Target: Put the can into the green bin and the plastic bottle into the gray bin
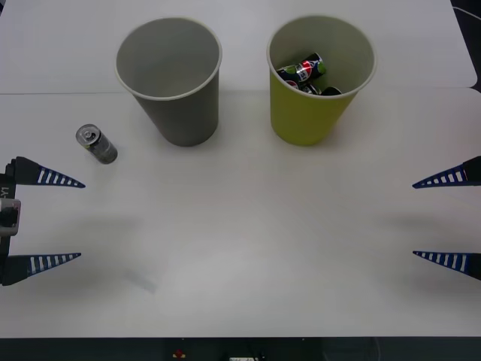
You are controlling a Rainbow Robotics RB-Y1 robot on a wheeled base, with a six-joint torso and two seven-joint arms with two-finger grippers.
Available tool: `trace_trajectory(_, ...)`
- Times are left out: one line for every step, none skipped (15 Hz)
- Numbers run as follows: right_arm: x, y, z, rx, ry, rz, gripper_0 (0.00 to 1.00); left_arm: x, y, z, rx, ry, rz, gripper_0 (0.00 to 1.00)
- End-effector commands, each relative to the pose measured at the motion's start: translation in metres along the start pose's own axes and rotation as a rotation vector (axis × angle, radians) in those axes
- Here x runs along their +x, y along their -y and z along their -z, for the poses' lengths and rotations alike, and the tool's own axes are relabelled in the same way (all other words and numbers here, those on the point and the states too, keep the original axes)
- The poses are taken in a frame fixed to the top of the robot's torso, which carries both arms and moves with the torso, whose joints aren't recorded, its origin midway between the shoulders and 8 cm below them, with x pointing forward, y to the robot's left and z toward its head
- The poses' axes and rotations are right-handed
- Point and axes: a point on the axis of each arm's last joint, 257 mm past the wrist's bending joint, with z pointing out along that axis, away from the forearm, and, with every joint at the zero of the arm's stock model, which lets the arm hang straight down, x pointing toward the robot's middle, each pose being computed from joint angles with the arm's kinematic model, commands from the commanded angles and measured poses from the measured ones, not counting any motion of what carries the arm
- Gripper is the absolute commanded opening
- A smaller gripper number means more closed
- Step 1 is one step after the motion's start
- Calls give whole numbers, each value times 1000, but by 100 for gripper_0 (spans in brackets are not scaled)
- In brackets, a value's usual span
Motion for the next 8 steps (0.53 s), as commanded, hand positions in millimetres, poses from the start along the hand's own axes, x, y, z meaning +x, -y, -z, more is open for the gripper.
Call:
trace_trajectory(0,0,0,0,0,0,100,0,0,0,0,0,0,100)
trace_trajectory(0,0,0,0,0,0,100,-2,1,-4,-19,18,20,100)
trace_trajectory(0,0,0,0,0,0,100,-2,0,-5,-26,24,24,100)
trace_trajectory(0,0,0,0,0,0,100,-2,-3,-3,-38,21,19,100)
trace_trajectory(0,0,0,0,0,0,100,-5,-5,-4,-46,26,13,100)
trace_trajectory(0,0,0,0,0,0,100,-7,-7,-4,-51,28,11,100)
trace_trajectory(0,0,0,0,0,0,100,-8,-9,-4,-60,30,15,100)
trace_trajectory(0,0,0,0,0,0,100,-11,-13,-4,-77,38,26,100)
